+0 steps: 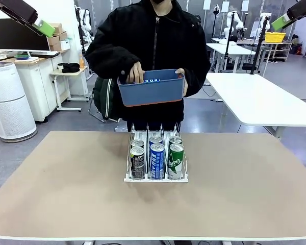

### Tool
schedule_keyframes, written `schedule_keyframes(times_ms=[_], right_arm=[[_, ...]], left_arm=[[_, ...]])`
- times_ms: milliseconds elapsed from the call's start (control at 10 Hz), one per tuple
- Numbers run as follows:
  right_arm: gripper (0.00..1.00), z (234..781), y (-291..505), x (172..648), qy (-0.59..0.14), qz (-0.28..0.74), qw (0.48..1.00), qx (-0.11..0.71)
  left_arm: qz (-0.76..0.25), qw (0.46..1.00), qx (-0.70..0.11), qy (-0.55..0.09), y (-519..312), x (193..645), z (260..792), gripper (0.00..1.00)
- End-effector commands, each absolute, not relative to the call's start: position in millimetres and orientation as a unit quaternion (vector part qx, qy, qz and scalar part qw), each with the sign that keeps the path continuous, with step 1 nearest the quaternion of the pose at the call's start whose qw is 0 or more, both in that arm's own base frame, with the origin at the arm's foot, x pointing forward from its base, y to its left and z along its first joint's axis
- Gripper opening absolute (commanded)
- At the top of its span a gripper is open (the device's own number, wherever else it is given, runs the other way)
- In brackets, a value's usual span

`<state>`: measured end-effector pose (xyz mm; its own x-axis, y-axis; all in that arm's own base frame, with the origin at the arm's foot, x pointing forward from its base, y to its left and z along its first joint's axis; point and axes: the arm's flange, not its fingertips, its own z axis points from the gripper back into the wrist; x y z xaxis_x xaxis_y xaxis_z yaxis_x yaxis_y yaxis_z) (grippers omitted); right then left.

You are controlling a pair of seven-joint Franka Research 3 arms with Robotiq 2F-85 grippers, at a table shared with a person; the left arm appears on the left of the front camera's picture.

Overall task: Fill the beverage cans into the dispenser.
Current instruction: Pick up the Ionic drink handed by the human.

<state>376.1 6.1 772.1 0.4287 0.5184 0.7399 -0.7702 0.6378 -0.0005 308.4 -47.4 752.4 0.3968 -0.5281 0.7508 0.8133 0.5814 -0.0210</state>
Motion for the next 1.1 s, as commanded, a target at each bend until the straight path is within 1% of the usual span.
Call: schedule_keyframes(times_ms=[0, 1000], right_arm=[[1.00, 771.2, 6.0, 376.3, -0.365, 0.389, 0.828, 0.173], [1.00, 771.2, 6.0, 376.3, -0.365, 0.389, 0.828, 0.173]], left_arm=[[-0.413, 0.812, -0.199, -0.362, -47.5, 307.6, 751.9, 1.00], [-0.413, 0.812, -0.199, -0.362, -47.5, 307.6, 751.9, 1.00]])
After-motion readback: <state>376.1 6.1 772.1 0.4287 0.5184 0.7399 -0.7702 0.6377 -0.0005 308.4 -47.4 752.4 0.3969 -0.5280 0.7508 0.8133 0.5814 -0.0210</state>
